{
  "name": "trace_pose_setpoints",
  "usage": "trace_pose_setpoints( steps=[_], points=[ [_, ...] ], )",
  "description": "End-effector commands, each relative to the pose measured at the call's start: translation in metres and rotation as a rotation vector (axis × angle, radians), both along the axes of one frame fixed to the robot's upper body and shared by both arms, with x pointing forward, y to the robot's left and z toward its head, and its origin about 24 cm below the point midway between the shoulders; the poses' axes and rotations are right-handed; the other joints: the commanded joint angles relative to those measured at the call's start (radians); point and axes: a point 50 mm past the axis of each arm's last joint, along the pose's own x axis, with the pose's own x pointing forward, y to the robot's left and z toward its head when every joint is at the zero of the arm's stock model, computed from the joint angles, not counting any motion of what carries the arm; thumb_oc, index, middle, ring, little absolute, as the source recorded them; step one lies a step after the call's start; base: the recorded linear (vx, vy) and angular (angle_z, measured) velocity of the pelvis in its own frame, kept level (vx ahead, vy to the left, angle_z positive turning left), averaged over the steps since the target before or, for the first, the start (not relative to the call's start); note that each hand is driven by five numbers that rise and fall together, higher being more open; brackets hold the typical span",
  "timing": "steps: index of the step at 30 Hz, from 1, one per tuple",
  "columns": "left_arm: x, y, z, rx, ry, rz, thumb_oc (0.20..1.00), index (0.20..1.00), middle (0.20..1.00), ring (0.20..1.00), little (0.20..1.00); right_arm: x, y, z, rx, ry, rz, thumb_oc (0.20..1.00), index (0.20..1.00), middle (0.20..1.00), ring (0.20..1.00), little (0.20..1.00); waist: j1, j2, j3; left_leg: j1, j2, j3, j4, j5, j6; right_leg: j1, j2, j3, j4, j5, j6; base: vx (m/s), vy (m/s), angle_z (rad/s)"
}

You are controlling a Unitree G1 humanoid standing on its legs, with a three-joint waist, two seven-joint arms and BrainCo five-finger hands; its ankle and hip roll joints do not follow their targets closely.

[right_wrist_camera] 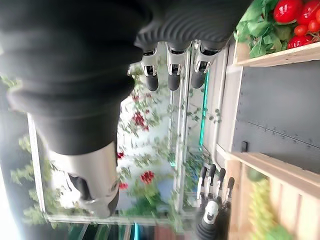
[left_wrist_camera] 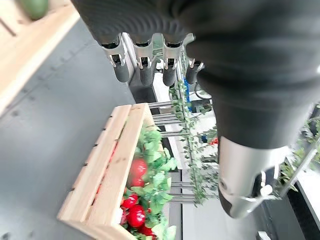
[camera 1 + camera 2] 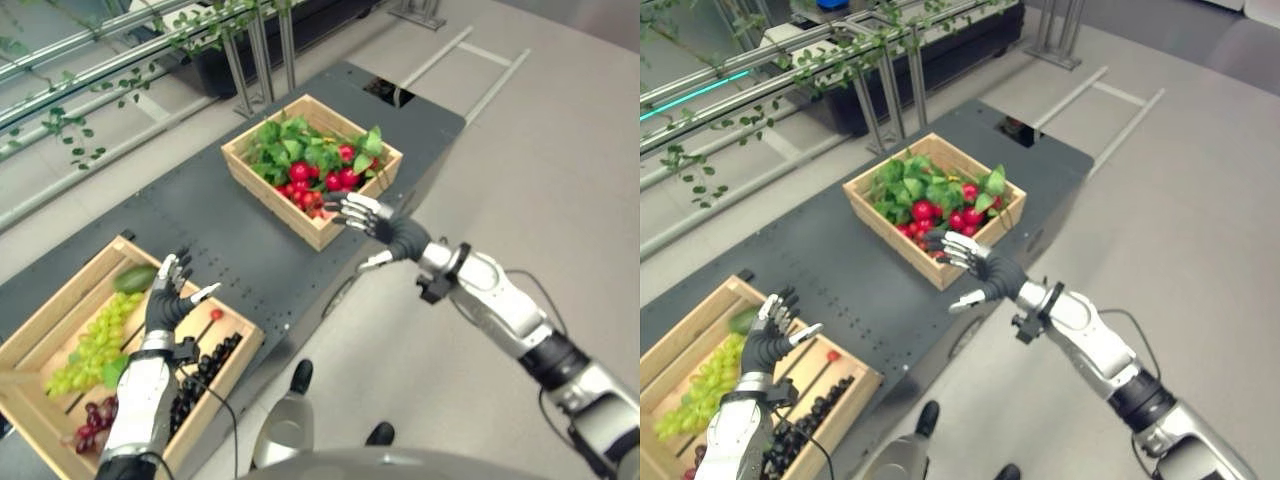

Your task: Pick up the fruits from the basket on one side to the basket on the other side

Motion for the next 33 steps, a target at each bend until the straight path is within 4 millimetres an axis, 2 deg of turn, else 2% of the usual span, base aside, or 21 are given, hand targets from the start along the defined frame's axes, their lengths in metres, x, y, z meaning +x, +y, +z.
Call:
trace_pose_setpoints(
  steps=[1, 3, 4, 5, 6, 9, 12, 14, 15, 16, 19, 22, 24, 26, 30, 32, 33],
  points=[
    [0.012, -0.004, 0.021, -0.013, -0.111, -0.053, 1.000, 1.000, 1.000, 1.000, 1.000, 0.003, 0.013, 0.024, 0.076, -0.093, 0.049, 1.000, 1.000, 1.000, 1.000, 1.000, -0.002, -0.019, -0.042, 0.015, 0.069, 0.060, 0.105, 0.070, -0.083, -0.048, -0.103, -0.030, -0.004, -0.043, 0.110, -0.17, -0.200, 0.48],
    [0.011, -0.004, 0.019, -0.006, -0.103, -0.055, 1.000, 1.000, 1.000, 1.000, 1.000, 0.003, 0.009, 0.019, 0.087, -0.069, 0.025, 1.000, 1.000, 1.000, 1.000, 1.000, -0.011, -0.025, -0.059, 0.053, 0.049, 0.119, 0.168, 0.015, -0.070, -0.071, -0.119, -0.080, -0.004, -0.021, 0.103, -0.14, -0.179, 0.58],
    [0.011, -0.004, 0.019, -0.005, -0.102, -0.056, 1.000, 1.000, 1.000, 1.000, 1.000, 0.003, 0.009, 0.018, 0.088, -0.068, 0.024, 1.000, 1.000, 1.000, 1.000, 1.000, -0.012, -0.025, -0.060, 0.051, 0.049, 0.116, 0.173, 0.011, -0.069, -0.070, -0.120, -0.082, -0.004, -0.022, 0.104, -0.10, -0.167, 1.00],
    [0.010, -0.006, 0.017, -0.005, -0.095, -0.065, 1.000, 1.000, 1.000, 1.000, 1.000, 0.001, 0.004, 0.013, 0.107, -0.047, 0.004, 1.000, 1.000, 1.000, 1.000, 1.000, -0.020, -0.026, -0.076, 0.100, 0.012, 0.124, 0.182, -0.029, -0.065, -0.087, -0.132, -0.122, -0.004, -0.005, 0.098, -0.05, -0.112, 1.51],
    [0.009, -0.006, 0.016, 0.001, -0.090, -0.065, 1.000, 1.000, 1.000, 1.000, 1.000, -0.003, -0.001, 0.008, 0.114, -0.030, -0.009, 1.000, 1.000, 1.000, 1.000, 1.000, -0.029, -0.027, -0.087, 0.117, -0.006, 0.118, 0.193, -0.049, -0.061, -0.082, -0.145, -0.158, -0.003, 0.004, 0.099, -0.07, -0.150, 1.76],
    [0.011, -0.009, 0.016, 0.008, -0.089, -0.083, 1.000, 1.000, 1.000, 1.000, 1.000, -0.009, -0.014, -0.002, 0.124, -0.003, -0.055, 1.000, 1.000, 1.000, 1.000, 1.000, -0.054, -0.024, -0.107, 0.172, -0.037, 0.120, 0.189, -0.076, -0.053, -0.080, -0.163, -0.229, 0.002, 0.020, 0.089, -0.06, -0.053, 2.01],
    [0.015, -0.016, 0.019, 0.036, -0.092, -0.127, 1.000, 1.000, 1.000, 1.000, 1.000, -0.018, -0.036, -0.011, 0.164, 0.034, -0.134, 1.000, 1.000, 1.000, 1.000, 1.000, -0.104, -0.022, -0.119, 0.209, -0.056, 0.144, 0.178, -0.103, -0.042, -0.077, -0.183, -0.292, 0.008, 0.036, 0.079, -0.08, 0.030, 1.83],
    [0.018, -0.021, 0.020, 0.068, -0.087, -0.170, 1.000, 1.000, 1.000, 1.000, 1.000, -0.026, -0.053, -0.018, 0.185, 0.055, -0.201, 1.000, 1.000, 1.000, 1.000, 1.000, -0.141, -0.018, -0.119, 0.208, -0.075, 0.149, 0.166, -0.144, -0.018, -0.073, -0.203, -0.323, 0.016, 0.042, 0.076, -0.09, 0.094, 1.30],
    [0.018, -0.023, 0.021, 0.083, -0.090, -0.182, 1.000, 1.000, 1.000, 1.000, 1.000, -0.029, -0.059, -0.020, 0.203, 0.058, -0.236, 1.000, 1.000, 1.000, 1.000, 1.000, -0.154, -0.012, -0.115, 0.204, -0.069, 0.169, 0.151, -0.142, -0.008, -0.074, -0.215, -0.328, 0.027, 0.050, 0.080, -0.10, 0.129, 1.91],
    [0.019, -0.026, 0.021, 0.093, -0.087, -0.204, 1.000, 1.000, 1.000, 1.000, 1.000, -0.029, -0.064, -0.020, 0.209, 0.055, -0.260, 1.000, 1.000, 1.000, 1.000, 1.000, -0.158, -0.010, -0.114, 0.196, -0.069, 0.177, 0.139, -0.140, 0.002, -0.069, -0.234, -0.344, 0.035, 0.059, 0.083, -0.10, 0.139, 1.28],
    [0.018, -0.028, 0.022, 0.109, -0.092, -0.221, 1.000, 1.000, 1.000, 1.000, 1.000, -0.030, -0.071, -0.031, 0.254, 0.077, -0.342, 1.000, 1.000, 1.000, 1.000, 1.000, -0.140, -0.013, -0.113, 0.183, -0.101, 0.144, 0.113, -0.155, 0.035, -0.049, -0.278, -0.381, 0.064, 0.080, 0.103, -0.05, 0.164, 0.98],
    [0.017, -0.028, 0.023, 0.126, -0.087, -0.230, 1.000, 1.000, 1.000, 1.000, 1.000, -0.030, -0.071, -0.032, 0.274, 0.075, -0.370, 1.000, 1.000, 1.000, 1.000, 1.000, -0.126, -0.022, -0.113, 0.178, -0.131, 0.122, 0.096, -0.158, 0.059, -0.040, -0.312, -0.406, 0.084, 0.093, 0.117, -0.05, 0.144, 0.45],
    [0.014, -0.026, 0.023, 0.148, -0.082, -0.229, 1.000, 1.000, 1.000, 1.000, 1.000, -0.028, -0.068, -0.039, 0.286, 0.094, -0.388, 1.000, 1.000, 1.000, 1.000, 1.000, -0.106, -0.032, -0.115, 0.182, -0.166, 0.102, 0.083, -0.160, 0.081, -0.028, -0.339, -0.421, 0.104, 0.100, 0.127, -0.05, 0.193, 0.06],
    [0.012, -0.025, 0.021, 0.147, -0.073, -0.224, 1.000, 1.000, 1.000, 1.000, 1.000, -0.027, -0.066, -0.039, 0.294, 0.095, -0.391, 1.000, 1.000, 1.000, 1.000, 1.000, -0.101, -0.036, -0.115, 0.187, -0.179, 0.099, 0.080, -0.165, 0.089, -0.027, -0.354, -0.423, 0.113, 0.106, 0.135, -0.03, 0.160, 0.07],
    [0.006, -0.017, 0.023, 0.148, -0.072, -0.193, 1.000, 1.000, 1.000, 1.000, 1.000, -0.026, -0.058, -0.041, 0.317, 0.110, -0.375, 1.000, 1.000, 1.000, 1.000, 1.000, -0.090, -0.034, -0.106, 0.214, -0.204, 0.082, 0.087, -0.181, 0.111, -0.051, -0.417, -0.369, 0.213, 0.109, 0.161, 0.02, 0.141, 0.03],
    [0.004, -0.015, 0.024, 0.149, -0.075, -0.188, 1.000, 1.000, 1.000, 1.000, 1.000, -0.025, -0.054, -0.040, 0.306, 0.100, -0.358, 1.000, 1.000, 1.000, 1.000, 1.000, -0.108, -0.022, -0.089, 0.229, -0.215, 0.056, 0.092, -0.181, 0.123, -0.089, -0.424, -0.252, 0.296, 0.112, 0.182, 0.03, 0.097, 0.11],
    [0.004, -0.015, 0.024, 0.143, -0.081, -0.181, 1.000, 1.000, 1.000, 1.000, 1.000, -0.024, -0.052, -0.041, 0.301, 0.104, -0.350, 1.000, 1.000, 1.000, 1.000, 1.000, -0.115, -0.017, -0.086, 0.235, -0.220, 0.049, 0.088, -0.180, 0.127, -0.108, -0.406, -0.184, 0.323, 0.094, 0.185, 0.02, 0.082, 0.09]
  ],
)
